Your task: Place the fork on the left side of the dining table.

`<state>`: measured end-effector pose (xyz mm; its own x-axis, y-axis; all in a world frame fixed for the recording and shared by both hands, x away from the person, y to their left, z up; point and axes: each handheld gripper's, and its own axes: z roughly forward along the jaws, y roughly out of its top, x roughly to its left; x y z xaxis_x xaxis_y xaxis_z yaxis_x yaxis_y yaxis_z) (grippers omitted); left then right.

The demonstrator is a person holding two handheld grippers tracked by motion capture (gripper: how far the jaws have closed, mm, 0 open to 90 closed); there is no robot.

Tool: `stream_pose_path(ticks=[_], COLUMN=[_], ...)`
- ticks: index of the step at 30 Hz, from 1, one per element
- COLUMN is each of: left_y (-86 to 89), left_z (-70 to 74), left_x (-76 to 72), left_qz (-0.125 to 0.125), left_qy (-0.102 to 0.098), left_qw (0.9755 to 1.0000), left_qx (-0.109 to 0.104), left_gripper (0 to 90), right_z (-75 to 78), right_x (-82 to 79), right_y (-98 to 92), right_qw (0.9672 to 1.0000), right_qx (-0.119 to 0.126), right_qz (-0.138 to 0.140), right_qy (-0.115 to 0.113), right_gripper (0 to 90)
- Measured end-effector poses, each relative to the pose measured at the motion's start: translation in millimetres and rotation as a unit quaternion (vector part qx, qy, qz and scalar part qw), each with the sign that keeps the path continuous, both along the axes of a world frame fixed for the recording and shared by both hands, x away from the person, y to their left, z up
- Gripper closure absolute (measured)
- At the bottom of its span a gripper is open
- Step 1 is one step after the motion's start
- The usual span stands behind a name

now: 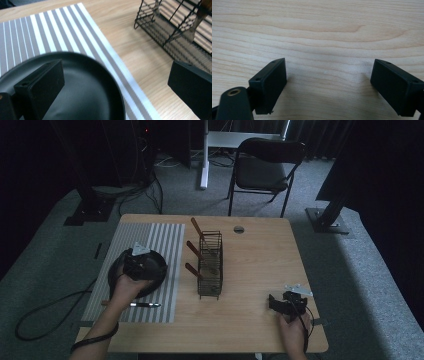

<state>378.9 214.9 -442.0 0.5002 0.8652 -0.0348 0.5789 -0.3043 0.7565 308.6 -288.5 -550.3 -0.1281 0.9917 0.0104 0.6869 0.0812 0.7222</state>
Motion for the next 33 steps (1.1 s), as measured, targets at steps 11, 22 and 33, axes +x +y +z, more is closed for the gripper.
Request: stream_pose_path(ticks=[11,22,33], left_y=[-11.6,-27.0,-53.8], left_z=[28.3,54.4,72.3], left_x=[28.1,49.5,70.0], left_qz=[-0.006,-0.010,-0.024], left_qy=[-0.009,-0.024,-0.027], left_qw=[0.9998,0.9988,0.9984], left_qx=[-0.017,-0.042,-0.044], left_gripper=[0.8,0.8,0.8], right_z=[0.0,0.0,0.0], right_x=[0.0,0.0,0.0], right_y=[0.0,0.0,0.0], right_qw=[1.0000,1.0000,1.0000], right_qx=[0.000,0.000,0.001], right_qz=[0.000,0.000,0.000], right_qy=[0.000,0.000,0.000], right_gripper=[13.1,13.2,13.2])
